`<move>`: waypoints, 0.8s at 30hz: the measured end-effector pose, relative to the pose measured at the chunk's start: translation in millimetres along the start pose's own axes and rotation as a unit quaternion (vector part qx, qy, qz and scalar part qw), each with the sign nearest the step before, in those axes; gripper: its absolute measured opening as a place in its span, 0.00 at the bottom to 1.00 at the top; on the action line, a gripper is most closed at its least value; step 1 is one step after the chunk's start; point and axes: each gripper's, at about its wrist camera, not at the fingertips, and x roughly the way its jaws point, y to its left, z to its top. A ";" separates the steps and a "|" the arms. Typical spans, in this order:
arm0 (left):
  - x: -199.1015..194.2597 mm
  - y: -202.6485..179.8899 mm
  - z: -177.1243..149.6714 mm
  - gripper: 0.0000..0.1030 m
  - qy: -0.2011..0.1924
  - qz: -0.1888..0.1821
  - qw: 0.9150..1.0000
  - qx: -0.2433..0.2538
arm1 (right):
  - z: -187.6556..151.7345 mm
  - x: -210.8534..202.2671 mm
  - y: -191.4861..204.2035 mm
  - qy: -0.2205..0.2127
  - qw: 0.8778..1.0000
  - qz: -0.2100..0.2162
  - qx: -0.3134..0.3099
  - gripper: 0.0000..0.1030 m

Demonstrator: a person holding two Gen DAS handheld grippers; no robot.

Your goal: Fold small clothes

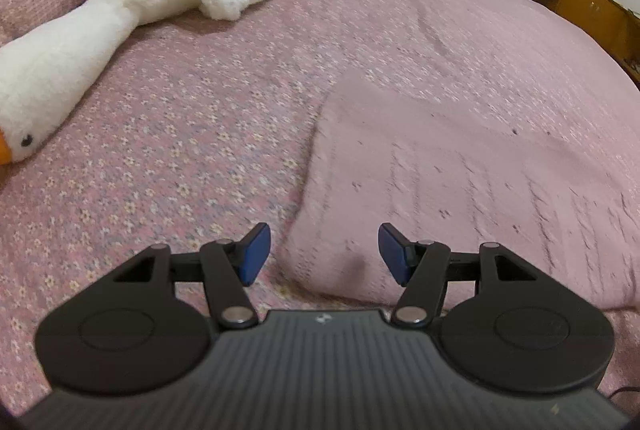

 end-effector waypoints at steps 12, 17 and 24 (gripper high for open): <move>-4.1 -30.9 -10.6 0.60 0.016 0.012 0.999 0.044 | -1.3 7.8 5.0 0.012 0.999 -0.007 -0.029 1.00; -5.5 -41.0 -14.5 0.60 0.019 0.016 0.998 0.060 | 9.8 23.6 13.1 0.012 0.999 -0.011 -0.041 1.00; -0.3 -56.4 -14.4 0.60 0.019 0.016 0.996 0.082 | 9.1 31.9 22.9 0.024 0.997 0.035 -0.059 0.97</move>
